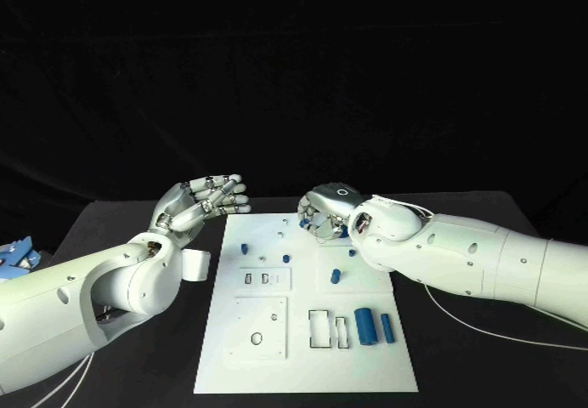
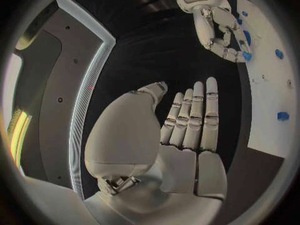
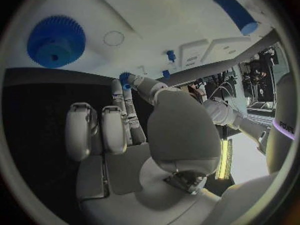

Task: Assemble the parts on the task board

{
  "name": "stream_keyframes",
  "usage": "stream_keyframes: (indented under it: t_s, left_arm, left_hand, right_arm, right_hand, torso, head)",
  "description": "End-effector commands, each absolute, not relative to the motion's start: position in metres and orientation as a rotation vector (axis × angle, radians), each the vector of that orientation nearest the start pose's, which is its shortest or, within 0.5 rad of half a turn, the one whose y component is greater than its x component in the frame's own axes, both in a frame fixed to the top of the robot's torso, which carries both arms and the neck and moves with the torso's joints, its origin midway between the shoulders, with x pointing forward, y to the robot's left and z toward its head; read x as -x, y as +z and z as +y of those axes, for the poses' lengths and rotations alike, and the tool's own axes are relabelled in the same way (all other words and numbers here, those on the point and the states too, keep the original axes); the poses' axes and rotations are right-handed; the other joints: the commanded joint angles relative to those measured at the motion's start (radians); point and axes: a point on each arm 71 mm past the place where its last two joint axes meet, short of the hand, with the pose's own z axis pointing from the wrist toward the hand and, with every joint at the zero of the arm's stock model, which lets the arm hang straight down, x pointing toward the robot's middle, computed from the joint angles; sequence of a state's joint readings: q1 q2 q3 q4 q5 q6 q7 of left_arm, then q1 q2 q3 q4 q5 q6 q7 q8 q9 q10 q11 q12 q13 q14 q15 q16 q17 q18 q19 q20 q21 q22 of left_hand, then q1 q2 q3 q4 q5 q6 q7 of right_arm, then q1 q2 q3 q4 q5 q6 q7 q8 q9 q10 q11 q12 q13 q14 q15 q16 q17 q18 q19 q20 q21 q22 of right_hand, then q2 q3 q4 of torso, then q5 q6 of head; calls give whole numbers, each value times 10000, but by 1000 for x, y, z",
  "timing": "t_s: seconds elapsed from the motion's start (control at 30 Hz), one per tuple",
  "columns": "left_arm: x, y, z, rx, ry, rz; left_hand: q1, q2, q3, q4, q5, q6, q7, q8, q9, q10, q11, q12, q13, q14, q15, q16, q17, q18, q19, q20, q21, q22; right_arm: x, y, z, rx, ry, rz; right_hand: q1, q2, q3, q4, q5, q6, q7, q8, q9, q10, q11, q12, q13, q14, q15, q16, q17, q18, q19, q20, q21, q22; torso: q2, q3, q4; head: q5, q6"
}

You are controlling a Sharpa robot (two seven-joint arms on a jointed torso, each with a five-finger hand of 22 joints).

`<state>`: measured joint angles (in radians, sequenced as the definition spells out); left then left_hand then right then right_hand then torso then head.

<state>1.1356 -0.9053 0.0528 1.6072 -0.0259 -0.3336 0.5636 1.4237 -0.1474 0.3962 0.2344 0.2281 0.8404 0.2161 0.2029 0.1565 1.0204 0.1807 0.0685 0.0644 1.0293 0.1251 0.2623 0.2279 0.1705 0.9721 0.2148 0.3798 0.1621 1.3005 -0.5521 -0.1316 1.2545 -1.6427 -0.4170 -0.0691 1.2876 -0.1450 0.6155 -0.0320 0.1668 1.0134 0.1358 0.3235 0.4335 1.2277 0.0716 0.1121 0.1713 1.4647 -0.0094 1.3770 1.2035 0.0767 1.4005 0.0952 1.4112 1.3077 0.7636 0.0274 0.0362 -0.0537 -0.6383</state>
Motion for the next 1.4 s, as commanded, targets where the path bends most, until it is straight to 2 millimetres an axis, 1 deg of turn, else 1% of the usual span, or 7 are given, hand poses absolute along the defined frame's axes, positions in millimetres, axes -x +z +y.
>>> stream_keyframes:
  t_s: [0.03,0.23,0.53,0.6,0.73,1.03,1.4]
  left_arm:
    - [-474,-154,216,10178,-16918,12071]
    - [-474,-154,216,10192,-16937,12071]
    - [-475,-154,215,10190,-16963,12072]
    - [-474,-153,215,10184,-16968,12066]
    - [-475,-153,214,10195,-16967,12062]
    - [-475,-153,215,10225,-16946,12051]
    - [-475,-153,214,10236,-16927,12052]
  left_hand:
    - [-16,-58,40,-9,-61,-28,237,-55,-11,-42,15,-43,-11,-78,18,-57,15,96,70,8,58,15]
    - [-16,-58,40,-9,-61,-28,237,-55,-11,-42,15,-43,-11,-78,18,-57,15,96,70,8,58,15]
    - [-12,-61,47,-24,-62,-36,240,-63,-13,-53,19,-49,-11,-84,21,-65,21,94,67,8,64,17]
    - [-12,-61,47,-24,-62,-36,240,-63,-13,-53,19,-49,-11,-84,21,-65,21,94,67,8,64,17]
    - [-12,-61,47,-24,-62,-36,240,-63,-13,-53,19,-49,-11,-84,21,-65,21,94,67,8,64,17]
    - [-12,-61,47,-24,-62,-36,240,-63,-13,-53,19,-49,-11,-84,21,-65,21,94,67,8,64,17]
    - [-13,-66,57,-48,-64,-51,245,-78,-18,-78,26,-57,-11,-96,28,-81,34,91,59,10,76,21]
  right_arm:
    - [-535,-165,-118,4184,5753,14147]
    - [-539,-166,-109,4184,5778,14135]
    - [-545,-168,-98,4181,5780,14051]
    - [-546,-168,-96,4179,5777,14036]
    - [-548,-170,-93,4196,5783,14123]
    - [-549,-173,-88,4213,5812,14275]
    - [-552,-175,-84,4265,5738,14532]
  right_hand:
    - [164,251,37,-17,28,-81,0,56,8,12,-38,-6,167,414,1,57,5,-183,70,16,41,53]
    - [148,241,42,-20,32,-98,5,59,28,-2,-31,-19,165,417,7,70,21,-186,77,20,50,70]
    - [41,194,28,7,53,-154,15,73,102,-26,-12,-53,165,418,27,91,27,-185,68,40,49,74]
    - [23,188,24,14,58,-161,15,76,114,-26,-10,-56,166,417,29,92,22,-186,71,43,53,82]
    - [-5,170,17,20,60,-178,15,76,132,-35,-7,-67,166,414,32,90,9,-185,66,47,51,81]
    - [-20,164,16,25,59,-193,17,74,141,-45,-5,-75,164,415,34,96,17,-182,59,49,44,72]
    - [-66,158,14,46,26,-230,21,70,174,-67,4,-98,162,410,43,97,0,-176,38,58,29,53]
  torso:
    - [2,9,-8]
    - [19,9,-21]
    - [51,9,19]
    - [84,19,-3]
    - [114,14,28]
    - [143,0,58]
    - [163,18,41]
  head:
    - [19,15]
    - [33,26]
    - [36,48]
    - [73,84]
    - [64,28]
    - [93,46]
    - [122,54]
